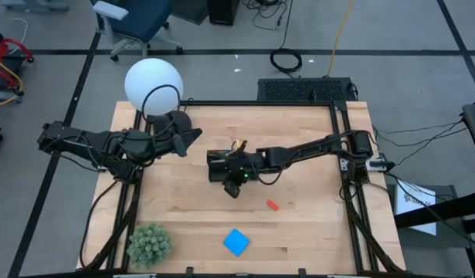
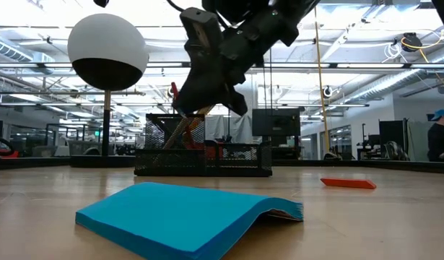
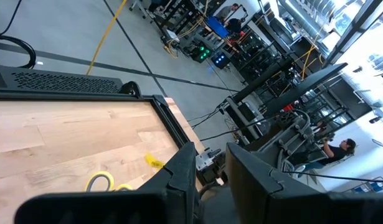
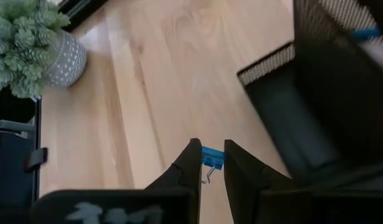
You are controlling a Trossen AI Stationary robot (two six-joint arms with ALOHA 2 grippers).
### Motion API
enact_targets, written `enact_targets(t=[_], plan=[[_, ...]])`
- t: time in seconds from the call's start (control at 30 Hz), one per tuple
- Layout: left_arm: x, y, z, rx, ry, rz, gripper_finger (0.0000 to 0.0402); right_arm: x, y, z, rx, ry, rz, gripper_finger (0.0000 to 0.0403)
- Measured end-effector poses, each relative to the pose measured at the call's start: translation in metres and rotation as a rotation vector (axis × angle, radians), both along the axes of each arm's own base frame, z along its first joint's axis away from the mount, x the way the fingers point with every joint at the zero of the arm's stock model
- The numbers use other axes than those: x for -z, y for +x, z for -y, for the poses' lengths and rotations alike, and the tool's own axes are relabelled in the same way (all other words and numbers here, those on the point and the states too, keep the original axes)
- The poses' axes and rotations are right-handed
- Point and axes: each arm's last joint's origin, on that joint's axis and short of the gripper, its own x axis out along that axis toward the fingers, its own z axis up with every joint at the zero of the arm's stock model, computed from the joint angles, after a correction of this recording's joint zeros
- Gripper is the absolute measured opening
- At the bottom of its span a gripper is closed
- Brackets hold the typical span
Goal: Pick and place office supplies into organizer
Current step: Put the blue binder clip into the desk organizer
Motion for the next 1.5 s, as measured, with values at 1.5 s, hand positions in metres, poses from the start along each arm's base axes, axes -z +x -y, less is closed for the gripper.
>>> enact_targets(t=[1.5], plan=[[0.000, 0.000, 0.000, 0.000, 0.000, 0.000, 0.0081, -0.001, 0.002, 0.025, 0.096, -0.321, 0.021, 0.0074]])
